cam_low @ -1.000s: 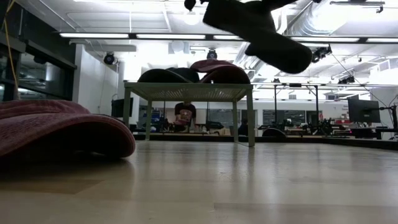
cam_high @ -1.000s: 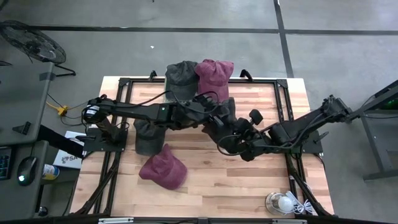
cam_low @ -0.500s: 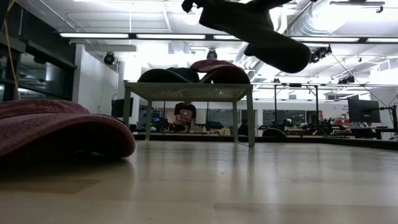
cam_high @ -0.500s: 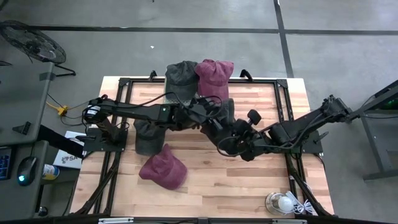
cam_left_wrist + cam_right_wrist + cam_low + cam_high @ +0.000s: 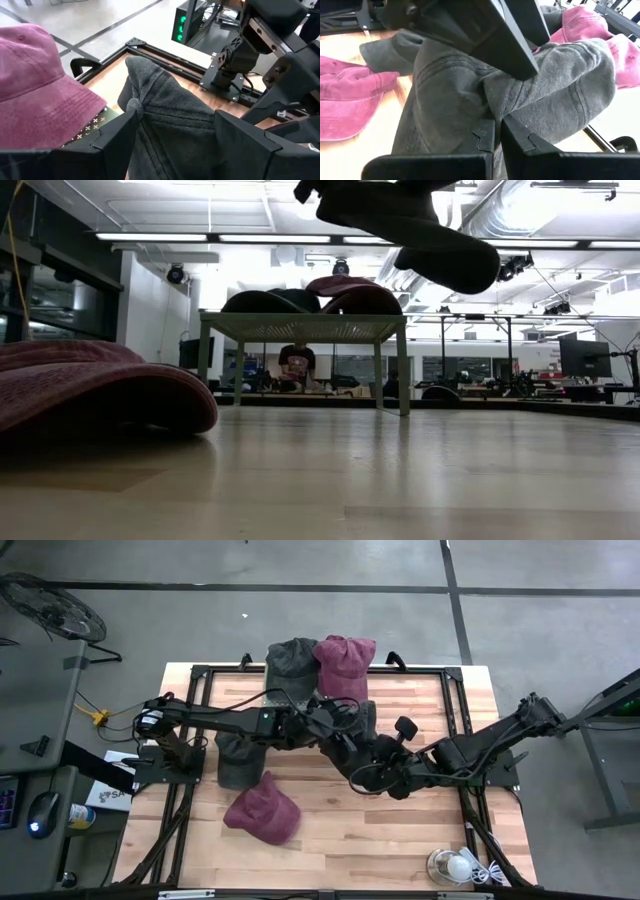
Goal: Pick & Place hat
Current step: Stack the right black cap on top of the black cap on the shelf
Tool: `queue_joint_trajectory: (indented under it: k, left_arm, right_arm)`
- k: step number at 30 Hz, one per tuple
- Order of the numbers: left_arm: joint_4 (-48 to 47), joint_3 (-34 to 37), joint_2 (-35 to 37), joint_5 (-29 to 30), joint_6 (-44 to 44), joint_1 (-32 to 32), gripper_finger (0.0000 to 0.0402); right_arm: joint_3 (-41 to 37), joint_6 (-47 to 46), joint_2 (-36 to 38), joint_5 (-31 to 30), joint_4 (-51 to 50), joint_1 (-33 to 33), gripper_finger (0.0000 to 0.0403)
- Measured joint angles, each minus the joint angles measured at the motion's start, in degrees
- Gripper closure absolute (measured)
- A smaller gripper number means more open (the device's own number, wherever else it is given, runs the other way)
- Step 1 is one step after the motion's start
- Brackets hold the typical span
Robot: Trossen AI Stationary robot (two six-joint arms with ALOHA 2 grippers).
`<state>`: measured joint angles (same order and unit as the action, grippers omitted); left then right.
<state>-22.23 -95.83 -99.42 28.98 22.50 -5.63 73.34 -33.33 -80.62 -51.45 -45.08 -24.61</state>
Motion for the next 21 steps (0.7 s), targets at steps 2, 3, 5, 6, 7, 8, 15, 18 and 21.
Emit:
queue_joint_trajectory:
  k: [2, 3, 5, 6, 7, 8, 15, 18, 21]
  left_arm:
    - [-0.7, 0.0, 0.0, 0.1, 0.0, 0.0, 0.0142]
    - [-1.1, 0.0, 0.0, 0.1, 0.0, 0.0, 0.0142]
    - [-1.6, 0.0, 0.0, 0.5, 0.0, 0.0, 0.0142]
    - [-1.8, 0.0, 0.0, 0.6, 0.0, 0.0, 0.0142]
    - [-2.0, 0.0, 0.0, 0.8, 0.0, 0.0, 0.0142]
    - [-2.0, 0.0, 0.0, 0.9, 0.0, 0.0, 0.0142]
    - [-2.0, 0.0, 0.0, -0.1, -0.1, 0.0, 0.0142]
    - [-1.9, 0.0, 0.0, -2.1, 0.2, 0.0, 0.0142]
    - [-2.0, 0.0, 0.0, -3.6, 1.4, 0.0, 0.0142]
  right_arm:
    - [0.0, -0.3, 0.0, 0.0, 0.0, -0.2, 0.0398]
    - [0.0, -0.2, 0.0, 0.0, 0.0, -0.4, 0.0398]
    - [0.0, 0.2, 0.0, 0.2, 0.0, -0.8, 0.0398]
    - [0.0, 0.2, 0.0, 0.2, -0.1, -0.9, 0.0398]
    - [0.0, 0.2, 0.0, 0.3, -0.1, -1.1, 0.0398]
    - [0.0, -0.1, 0.0, 0.4, -0.2, -1.3, 0.0398]
    - [0.0, 0.3, 0.0, 1.2, -0.3, -1.9, 0.0398]
    - [0.0, 0.3, 0.0, 1.5, -0.3, -1.8, 0.0398]
    - [0.0, 0.3, 0.0, 1.4, -0.3, -1.8, 0.0398]
